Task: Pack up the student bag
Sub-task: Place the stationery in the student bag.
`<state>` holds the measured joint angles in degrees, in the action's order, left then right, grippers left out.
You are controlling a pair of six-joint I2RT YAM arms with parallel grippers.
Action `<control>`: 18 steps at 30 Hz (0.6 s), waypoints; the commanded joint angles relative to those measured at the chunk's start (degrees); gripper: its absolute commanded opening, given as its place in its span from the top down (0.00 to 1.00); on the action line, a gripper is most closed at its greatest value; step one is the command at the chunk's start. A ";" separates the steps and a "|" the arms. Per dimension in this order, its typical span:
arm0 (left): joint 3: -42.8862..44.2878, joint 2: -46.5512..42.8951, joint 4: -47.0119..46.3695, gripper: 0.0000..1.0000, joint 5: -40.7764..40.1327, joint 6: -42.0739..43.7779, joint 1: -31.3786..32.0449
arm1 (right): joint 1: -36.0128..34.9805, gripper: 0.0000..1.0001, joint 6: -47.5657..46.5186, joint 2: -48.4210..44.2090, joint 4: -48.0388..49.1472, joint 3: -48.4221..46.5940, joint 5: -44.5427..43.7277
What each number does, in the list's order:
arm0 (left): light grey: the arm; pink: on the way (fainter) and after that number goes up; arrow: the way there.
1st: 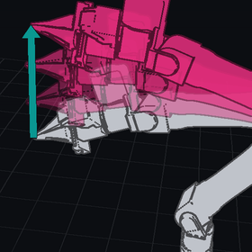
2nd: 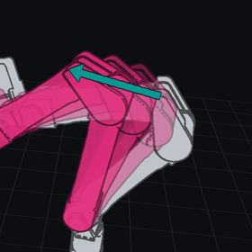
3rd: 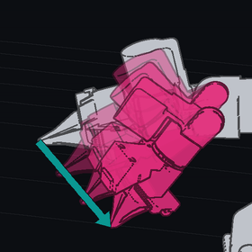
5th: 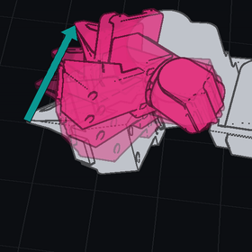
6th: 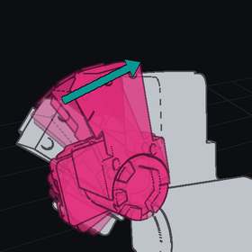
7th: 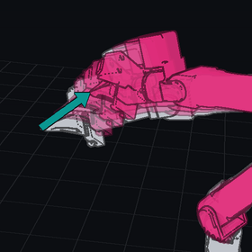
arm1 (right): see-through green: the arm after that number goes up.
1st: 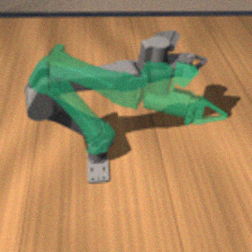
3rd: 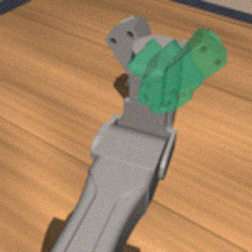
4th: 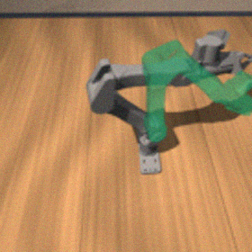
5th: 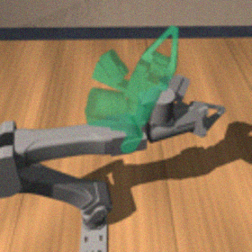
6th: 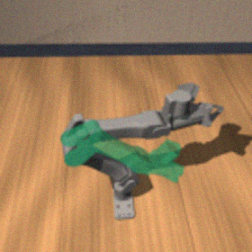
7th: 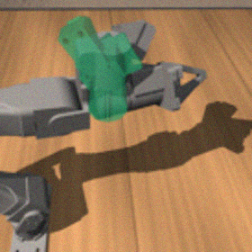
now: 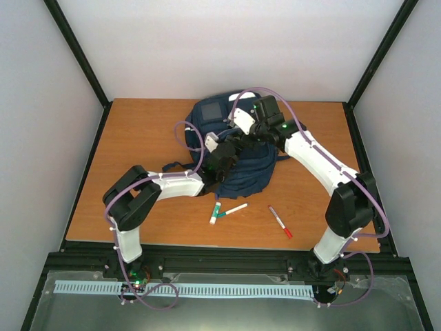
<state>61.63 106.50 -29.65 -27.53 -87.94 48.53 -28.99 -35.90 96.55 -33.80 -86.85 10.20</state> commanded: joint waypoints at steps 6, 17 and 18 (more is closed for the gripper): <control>-4.66 -12.54 6.27 0.37 10.29 9.19 2.08 | -0.45 0.97 4.01 0.69 4.27 -0.74 -1.92; -12.99 -30.82 37.12 0.31 10.54 22.49 4.29 | 0.08 0.97 4.54 -0.19 5.69 1.61 -2.31; -13.35 -32.13 40.67 0.30 9.76 23.83 4.29 | 0.10 0.97 4.65 -0.34 6.15 2.33 -1.89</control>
<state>49.06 78.13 -6.15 -17.30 -72.86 52.56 -28.97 -33.19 97.17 -32.32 -85.95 8.93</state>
